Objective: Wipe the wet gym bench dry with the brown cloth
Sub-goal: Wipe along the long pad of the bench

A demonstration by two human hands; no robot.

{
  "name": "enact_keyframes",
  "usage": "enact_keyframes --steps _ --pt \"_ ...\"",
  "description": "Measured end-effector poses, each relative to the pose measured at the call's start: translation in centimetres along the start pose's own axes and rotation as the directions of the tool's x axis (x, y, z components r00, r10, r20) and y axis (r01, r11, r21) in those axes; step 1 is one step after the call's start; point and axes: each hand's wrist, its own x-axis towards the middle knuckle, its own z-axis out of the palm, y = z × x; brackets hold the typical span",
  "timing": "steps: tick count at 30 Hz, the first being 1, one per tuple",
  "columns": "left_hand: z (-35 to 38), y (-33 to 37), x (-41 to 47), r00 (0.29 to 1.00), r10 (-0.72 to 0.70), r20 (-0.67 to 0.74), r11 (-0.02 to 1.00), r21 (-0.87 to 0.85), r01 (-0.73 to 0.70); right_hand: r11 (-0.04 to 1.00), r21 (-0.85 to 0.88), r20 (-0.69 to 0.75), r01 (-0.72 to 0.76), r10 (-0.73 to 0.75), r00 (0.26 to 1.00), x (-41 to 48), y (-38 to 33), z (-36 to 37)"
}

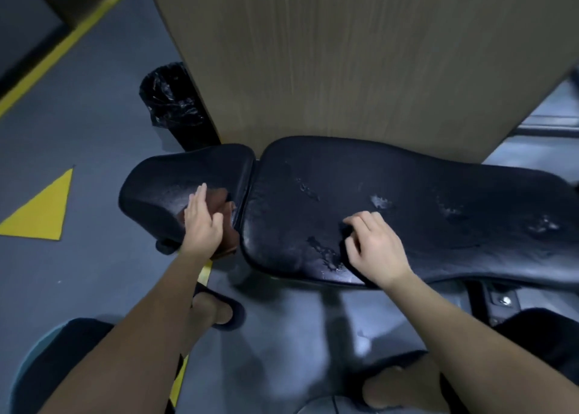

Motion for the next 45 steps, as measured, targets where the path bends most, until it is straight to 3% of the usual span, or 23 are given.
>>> enact_keyframes --steps 7,13,17,25,30,35,38,45 --pt "5.0 3.6 -1.3 0.995 0.068 0.069 0.978 -0.203 -0.052 1.000 -0.017 0.000 0.009 -0.009 1.000 -0.8 1.7 1.2" --pt "6.8 5.2 4.6 0.966 0.244 0.080 0.968 0.044 -0.248 1.000 -0.007 -0.017 0.022 -0.022 1.000 -0.7 2.0 1.6" --pt "8.7 7.4 10.0 0.959 0.274 0.075 0.944 0.171 -0.283 0.999 -0.034 -0.015 0.037 -0.038 0.999 -0.7 2.1 1.6" --pt "8.5 9.5 11.7 0.954 0.248 0.170 0.928 0.242 -0.284 0.997 -0.083 0.052 0.009 -0.005 0.999 -0.3 1.8 1.0" --pt "8.9 9.3 5.6 0.930 0.278 0.240 0.887 0.308 -0.345 0.995 -0.098 0.068 -0.009 0.015 0.998 -0.4 1.5 0.8" --pt "9.9 9.9 -2.1 0.961 0.239 0.142 0.921 0.281 -0.271 0.996 -0.086 0.036 -0.017 0.020 0.999 -0.5 1.4 0.6" --pt "10.4 10.5 -4.1 0.960 0.222 0.173 0.919 0.291 -0.265 0.997 -0.073 0.033 -0.011 0.014 0.999 -0.6 1.4 0.8" --pt "10.4 9.7 2.9 0.931 0.314 0.187 0.893 0.274 -0.356 0.999 -0.035 0.002 0.002 -0.002 1.000 -0.6 1.8 1.3"
